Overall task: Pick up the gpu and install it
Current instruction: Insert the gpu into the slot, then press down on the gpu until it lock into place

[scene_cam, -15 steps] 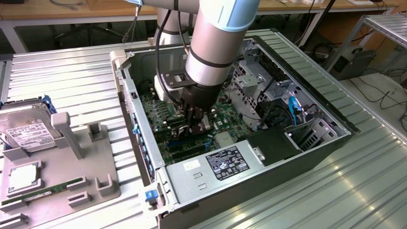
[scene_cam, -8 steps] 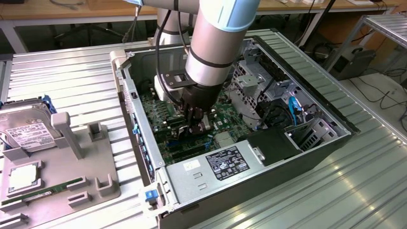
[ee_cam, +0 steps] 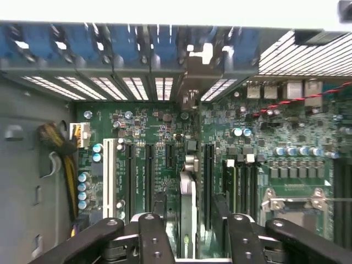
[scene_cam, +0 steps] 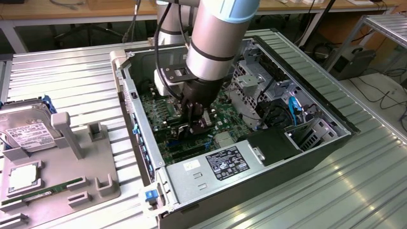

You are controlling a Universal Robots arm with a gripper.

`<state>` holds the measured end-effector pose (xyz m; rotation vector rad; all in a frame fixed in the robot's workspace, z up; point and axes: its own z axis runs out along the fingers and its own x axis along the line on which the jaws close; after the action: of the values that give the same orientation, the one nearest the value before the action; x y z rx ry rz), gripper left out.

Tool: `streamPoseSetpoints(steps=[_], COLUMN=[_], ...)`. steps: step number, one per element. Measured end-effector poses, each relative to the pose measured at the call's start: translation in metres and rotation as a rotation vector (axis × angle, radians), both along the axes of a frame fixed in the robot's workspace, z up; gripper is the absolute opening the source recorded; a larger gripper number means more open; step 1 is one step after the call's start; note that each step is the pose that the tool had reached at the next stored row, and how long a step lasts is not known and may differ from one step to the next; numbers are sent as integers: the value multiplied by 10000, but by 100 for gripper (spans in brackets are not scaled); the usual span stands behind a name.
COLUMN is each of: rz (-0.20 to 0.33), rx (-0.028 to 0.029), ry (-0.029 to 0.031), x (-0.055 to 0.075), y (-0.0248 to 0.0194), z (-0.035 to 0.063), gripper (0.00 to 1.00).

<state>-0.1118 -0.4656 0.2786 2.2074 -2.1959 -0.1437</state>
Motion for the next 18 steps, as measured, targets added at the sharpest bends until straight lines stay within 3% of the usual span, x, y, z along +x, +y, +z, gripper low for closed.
streamPoseSetpoints(steps=[3, 6, 7, 10, 18], rz=[-1, -1, -1, -1, -1], rx=[1, -6, -7, -8, -8], ry=[-83, -210, -250, -362, -365], x=[-16, -70, -89, -133, -134], y=[3, 13, 15, 35, 35], z=[128, 135, 135, 109, 106], gripper=[45, 25, 25, 11, 11])
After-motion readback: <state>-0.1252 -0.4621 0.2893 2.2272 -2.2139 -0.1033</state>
